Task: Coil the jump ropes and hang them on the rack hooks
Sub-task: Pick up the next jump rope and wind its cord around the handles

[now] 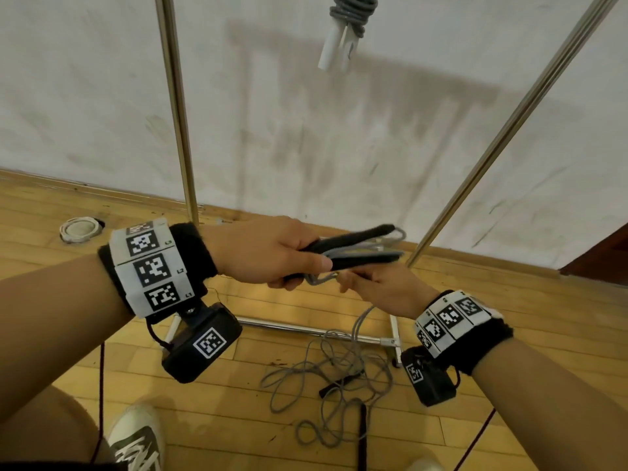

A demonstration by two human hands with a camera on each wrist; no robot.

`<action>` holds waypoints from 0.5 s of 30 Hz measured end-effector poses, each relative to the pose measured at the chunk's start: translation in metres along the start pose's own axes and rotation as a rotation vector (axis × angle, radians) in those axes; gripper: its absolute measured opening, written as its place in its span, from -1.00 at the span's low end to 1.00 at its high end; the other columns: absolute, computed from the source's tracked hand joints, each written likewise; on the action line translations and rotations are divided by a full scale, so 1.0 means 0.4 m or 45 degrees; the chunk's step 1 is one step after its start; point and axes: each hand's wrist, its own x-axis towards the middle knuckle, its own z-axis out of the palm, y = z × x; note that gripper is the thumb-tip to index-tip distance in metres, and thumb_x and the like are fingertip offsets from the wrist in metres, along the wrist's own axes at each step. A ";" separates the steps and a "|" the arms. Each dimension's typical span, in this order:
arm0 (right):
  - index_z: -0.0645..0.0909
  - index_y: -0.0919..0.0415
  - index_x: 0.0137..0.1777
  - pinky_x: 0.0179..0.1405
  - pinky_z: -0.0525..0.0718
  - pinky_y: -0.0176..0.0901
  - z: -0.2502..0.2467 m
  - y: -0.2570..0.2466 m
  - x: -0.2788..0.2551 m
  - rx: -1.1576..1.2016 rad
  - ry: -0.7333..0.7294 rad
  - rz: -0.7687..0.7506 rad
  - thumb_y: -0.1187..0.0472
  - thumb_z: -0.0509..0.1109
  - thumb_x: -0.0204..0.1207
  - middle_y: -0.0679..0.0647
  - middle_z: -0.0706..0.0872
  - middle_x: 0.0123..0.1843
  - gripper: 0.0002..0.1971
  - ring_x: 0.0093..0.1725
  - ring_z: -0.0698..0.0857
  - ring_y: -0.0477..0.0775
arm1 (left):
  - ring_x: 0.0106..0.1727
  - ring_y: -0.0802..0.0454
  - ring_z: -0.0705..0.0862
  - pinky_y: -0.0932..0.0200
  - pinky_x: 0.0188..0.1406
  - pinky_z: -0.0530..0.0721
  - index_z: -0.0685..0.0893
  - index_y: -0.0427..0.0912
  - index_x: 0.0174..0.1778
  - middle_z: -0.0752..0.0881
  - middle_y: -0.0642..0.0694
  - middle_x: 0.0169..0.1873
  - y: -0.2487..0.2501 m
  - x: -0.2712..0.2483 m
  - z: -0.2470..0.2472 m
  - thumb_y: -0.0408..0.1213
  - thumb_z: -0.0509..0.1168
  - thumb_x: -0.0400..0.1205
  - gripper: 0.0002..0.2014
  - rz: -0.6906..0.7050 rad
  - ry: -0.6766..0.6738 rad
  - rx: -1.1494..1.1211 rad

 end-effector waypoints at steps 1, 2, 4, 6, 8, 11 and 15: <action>0.72 0.04 0.05 -0.20 0.55 -0.51 -0.008 0.007 -0.001 0.028 -0.025 0.046 0.11 0.37 0.65 -0.18 0.71 -0.19 -0.89 -0.24 0.64 -0.39 | -0.48 0.09 0.59 0.20 -0.42 0.58 0.66 -0.13 -0.11 0.70 -0.02 -0.44 0.003 0.000 0.005 0.01 0.21 0.76 -0.69 0.000 -0.051 0.097; 0.69 0.22 0.19 -0.11 0.54 -0.59 -0.019 0.008 0.001 -0.001 -0.041 0.096 0.26 0.39 0.63 -0.17 0.68 -0.04 -0.82 -0.10 0.62 -0.44 | -0.48 0.12 0.58 0.20 -0.42 0.59 0.65 -0.09 -0.13 0.70 -0.03 -0.43 0.006 0.001 0.012 0.04 0.20 0.76 -0.69 -0.002 -0.093 0.200; 0.68 0.31 0.14 0.00 0.64 -0.29 -0.031 0.007 0.017 -0.075 -0.091 0.138 0.39 0.36 0.61 -0.01 0.66 -0.02 -0.84 -0.05 0.60 -0.13 | -0.51 0.14 0.53 0.15 -0.40 0.60 0.62 -0.06 -0.16 0.68 -0.05 -0.42 0.009 0.004 0.026 0.09 0.17 0.75 -0.66 -0.008 -0.123 0.420; 0.60 0.20 -0.24 -0.28 0.58 -0.02 -0.039 -0.016 0.033 -0.172 -0.123 0.033 0.33 0.34 0.62 0.05 0.67 -0.31 -0.82 -0.33 0.57 -0.03 | -0.52 0.10 0.51 0.07 -0.38 0.60 0.59 -0.06 -0.17 0.62 -0.01 -0.45 0.007 0.008 0.036 0.12 0.14 0.75 -0.64 -0.013 -0.100 0.613; 0.59 0.23 -0.21 -0.36 0.61 -0.05 -0.043 -0.022 0.053 -0.129 -0.128 -0.003 0.15 0.33 0.68 0.05 0.71 -0.38 -0.76 -0.41 0.63 -0.04 | -0.47 0.06 0.54 0.04 -0.37 0.59 0.59 -0.08 -0.14 0.60 0.03 -0.43 0.005 0.010 0.043 0.13 0.11 0.76 -0.62 -0.027 -0.070 0.791; 0.63 0.16 -0.11 -0.35 0.55 -0.10 -0.057 -0.014 0.078 -0.078 -0.061 -0.047 -0.03 0.32 0.66 0.04 0.66 -0.38 -0.73 -0.42 0.57 -0.05 | -0.42 0.08 0.53 0.09 -0.41 0.47 0.53 -0.05 -0.13 0.55 0.07 -0.39 -0.006 0.017 0.048 0.12 0.10 0.76 -0.66 -0.057 0.003 0.898; 0.63 -0.03 -0.19 -0.35 0.44 -0.30 -0.065 -0.011 0.106 -0.122 -0.050 -0.034 -0.03 0.37 0.63 -0.13 0.57 -0.43 -0.82 -0.45 0.46 -0.20 | -0.37 0.09 0.54 0.14 -0.40 0.44 0.44 0.02 -0.12 0.55 0.07 -0.34 -0.032 0.023 0.052 0.09 0.11 0.77 -0.74 -0.111 -0.027 0.911</action>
